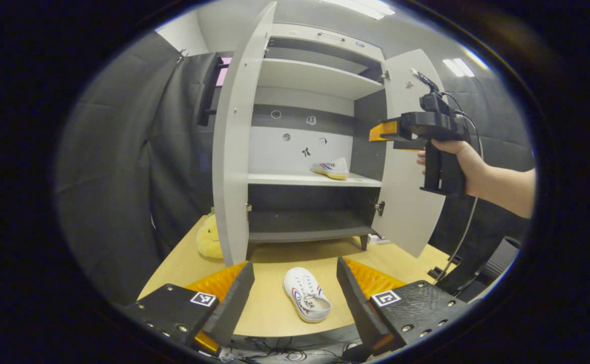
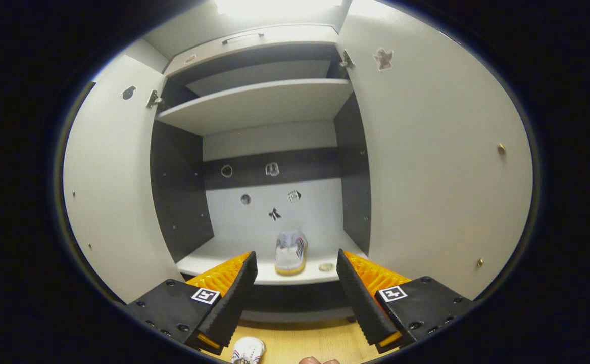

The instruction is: Grab one shoe with the right hand and put it into the shoe cabinet, grab the other shoe with the left hand and put it into the shoe cabinet; then close the right door with the right hand and the left door with the left hand.

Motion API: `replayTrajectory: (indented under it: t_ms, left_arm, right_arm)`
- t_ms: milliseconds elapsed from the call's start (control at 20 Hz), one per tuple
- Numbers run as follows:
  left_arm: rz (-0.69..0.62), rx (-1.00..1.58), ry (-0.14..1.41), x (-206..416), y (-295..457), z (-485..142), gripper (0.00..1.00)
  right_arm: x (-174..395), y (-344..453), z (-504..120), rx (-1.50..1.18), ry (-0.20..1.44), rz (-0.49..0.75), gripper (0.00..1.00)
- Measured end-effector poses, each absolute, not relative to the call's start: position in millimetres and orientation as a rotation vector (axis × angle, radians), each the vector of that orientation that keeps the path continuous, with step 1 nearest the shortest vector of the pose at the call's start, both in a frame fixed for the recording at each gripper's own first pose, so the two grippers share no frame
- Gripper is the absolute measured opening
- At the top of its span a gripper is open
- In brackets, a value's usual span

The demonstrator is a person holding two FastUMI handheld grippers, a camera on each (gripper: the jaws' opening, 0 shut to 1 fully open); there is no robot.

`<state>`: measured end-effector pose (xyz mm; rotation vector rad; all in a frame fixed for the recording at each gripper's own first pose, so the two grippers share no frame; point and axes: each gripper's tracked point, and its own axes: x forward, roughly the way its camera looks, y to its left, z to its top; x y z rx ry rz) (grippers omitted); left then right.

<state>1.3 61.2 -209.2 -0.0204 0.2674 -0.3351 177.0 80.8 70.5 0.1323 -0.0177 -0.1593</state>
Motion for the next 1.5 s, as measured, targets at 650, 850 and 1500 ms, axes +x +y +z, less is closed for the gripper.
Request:
replayTrajectory:
  t_ms: [650, 850, 1500]
  left_arm:
    - [-0.44, -0.038, 0.502, 17, -3, -320, 0.95]
    - [-0.444, -0.077, 0.568, 36, -7, -353, 0.94]
    - [-0.283, -0.115, 0.749, 112, -3, -449, 0.86]
  right_arm:
    - [78, 64, -37, 0.136, 0.182, -0.204, 0.98]
    - [38, 56, -68, 0.104, 0.234, -0.232, 0.98]
    - [-69, 19, -138, 0.125, 0.423, -0.425, 0.99]
